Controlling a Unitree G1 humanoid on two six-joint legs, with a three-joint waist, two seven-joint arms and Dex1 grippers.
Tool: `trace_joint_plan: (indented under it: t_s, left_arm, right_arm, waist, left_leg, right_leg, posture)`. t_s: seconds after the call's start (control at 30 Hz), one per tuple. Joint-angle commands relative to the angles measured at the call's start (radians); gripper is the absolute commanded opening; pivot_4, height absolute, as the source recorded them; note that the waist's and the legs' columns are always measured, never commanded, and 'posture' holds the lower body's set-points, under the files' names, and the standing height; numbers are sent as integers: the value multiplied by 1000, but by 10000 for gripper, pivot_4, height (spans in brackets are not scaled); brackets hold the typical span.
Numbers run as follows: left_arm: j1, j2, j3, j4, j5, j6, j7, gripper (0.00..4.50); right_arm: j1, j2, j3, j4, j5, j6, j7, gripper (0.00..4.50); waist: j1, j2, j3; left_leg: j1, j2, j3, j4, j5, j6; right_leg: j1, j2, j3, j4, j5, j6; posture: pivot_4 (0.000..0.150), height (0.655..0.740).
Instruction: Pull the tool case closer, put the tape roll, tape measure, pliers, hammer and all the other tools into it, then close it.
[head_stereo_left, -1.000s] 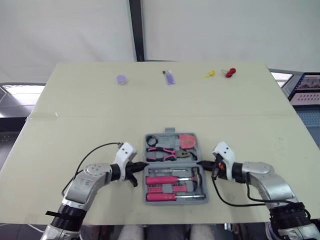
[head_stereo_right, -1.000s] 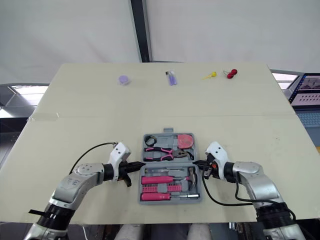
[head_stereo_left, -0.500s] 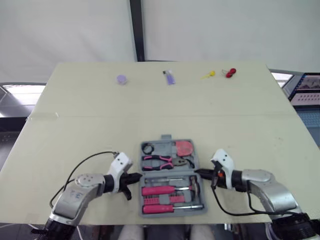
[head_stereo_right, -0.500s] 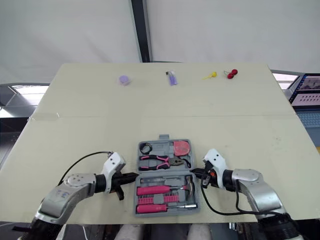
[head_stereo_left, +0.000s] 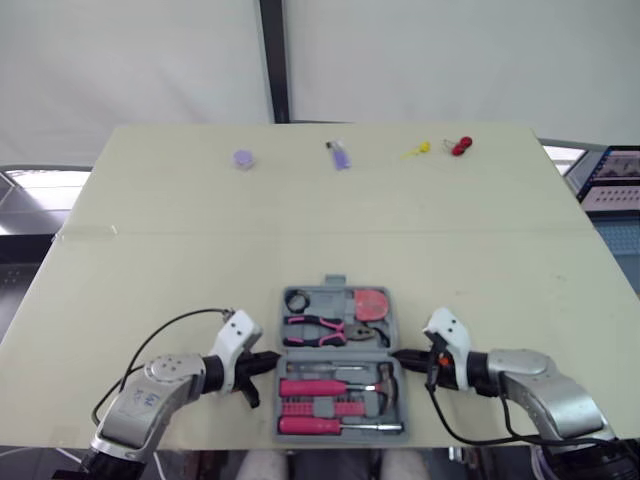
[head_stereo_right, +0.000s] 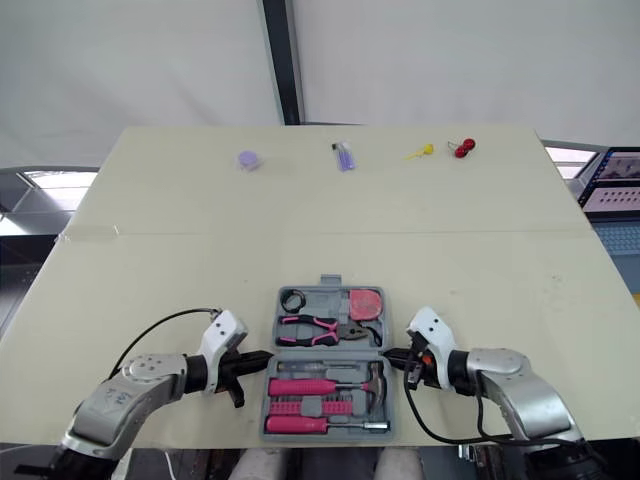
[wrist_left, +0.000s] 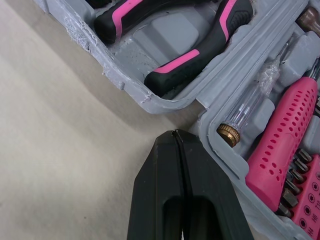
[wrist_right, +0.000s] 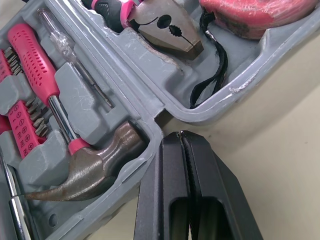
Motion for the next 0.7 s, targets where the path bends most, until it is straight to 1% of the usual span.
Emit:
trace_joint_plan:
  t_s: [0.03, 0.7]
  left_arm:
    - [17, 6, -9, -58, -26, 13, -9, 0]
    - [2, -2, -16, -47, -22, 18, -1, 0]
  right_arm:
    - [15, -2, -5, -48, 27, 5, -1, 695]
    - [-9, 7, 9, -24, 18, -1, -13, 695]
  waist:
    - [0, 0, 0]
    - [2, 0, 0]
  left_leg:
    - [0, 0, 0, 0, 0, 0]
    - [0, 0, 0, 0, 0, 0]
  right_leg:
    - [0, 0, 0, 0, 0, 0]
    - [0, 0, 0, 0, 0, 0]
  posture:
    - [1500, 7400]
    - [1500, 7400]
